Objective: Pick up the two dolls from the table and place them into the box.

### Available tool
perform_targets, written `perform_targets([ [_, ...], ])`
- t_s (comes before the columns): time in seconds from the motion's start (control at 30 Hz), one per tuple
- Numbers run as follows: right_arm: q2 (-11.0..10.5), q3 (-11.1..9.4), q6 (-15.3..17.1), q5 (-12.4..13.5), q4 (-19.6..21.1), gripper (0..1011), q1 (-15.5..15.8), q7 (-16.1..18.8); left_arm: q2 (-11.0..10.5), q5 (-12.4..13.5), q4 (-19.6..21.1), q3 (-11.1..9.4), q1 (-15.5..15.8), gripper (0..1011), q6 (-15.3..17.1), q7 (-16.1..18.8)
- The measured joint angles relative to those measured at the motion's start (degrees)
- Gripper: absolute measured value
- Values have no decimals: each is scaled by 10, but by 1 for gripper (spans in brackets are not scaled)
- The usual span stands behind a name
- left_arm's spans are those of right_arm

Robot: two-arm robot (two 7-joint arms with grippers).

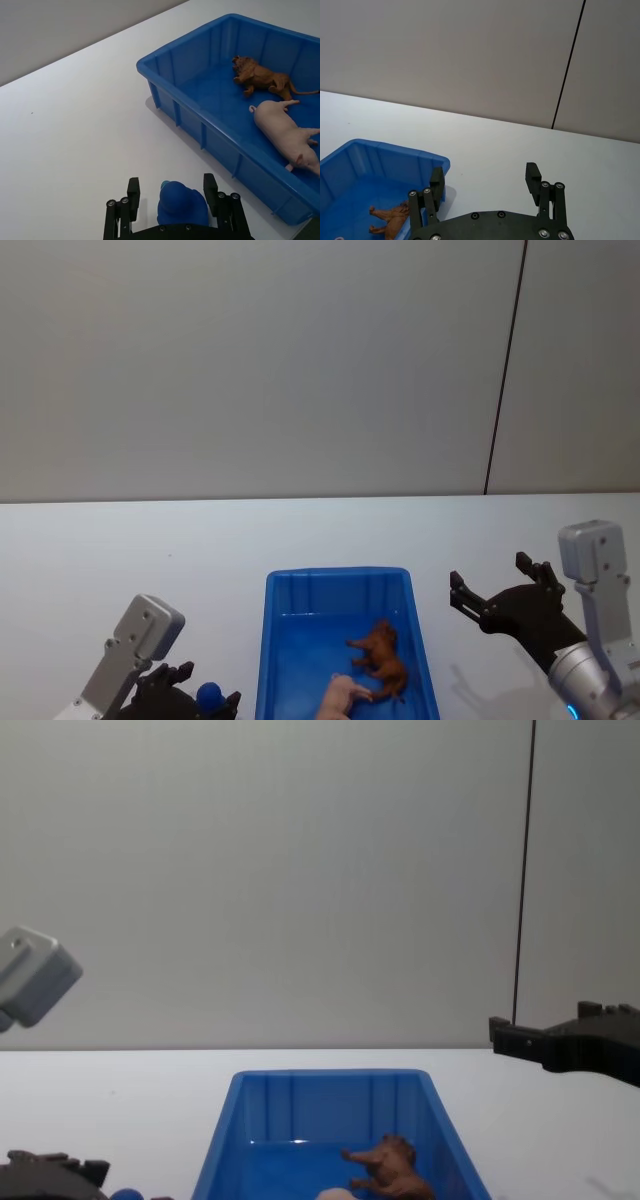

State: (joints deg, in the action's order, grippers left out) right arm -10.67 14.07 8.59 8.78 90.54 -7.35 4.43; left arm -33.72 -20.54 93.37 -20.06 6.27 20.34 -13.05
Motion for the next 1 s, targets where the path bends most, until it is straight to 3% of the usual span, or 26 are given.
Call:
perform_targets([
  [0.57,0,0,0,0,0,1001,0,0,9,4,-20,-1,8,301,-2,-13],
  [1.0,0,0,0,0,0,1001,0,0,8,14,6,2,10,210,-8,-14],
])
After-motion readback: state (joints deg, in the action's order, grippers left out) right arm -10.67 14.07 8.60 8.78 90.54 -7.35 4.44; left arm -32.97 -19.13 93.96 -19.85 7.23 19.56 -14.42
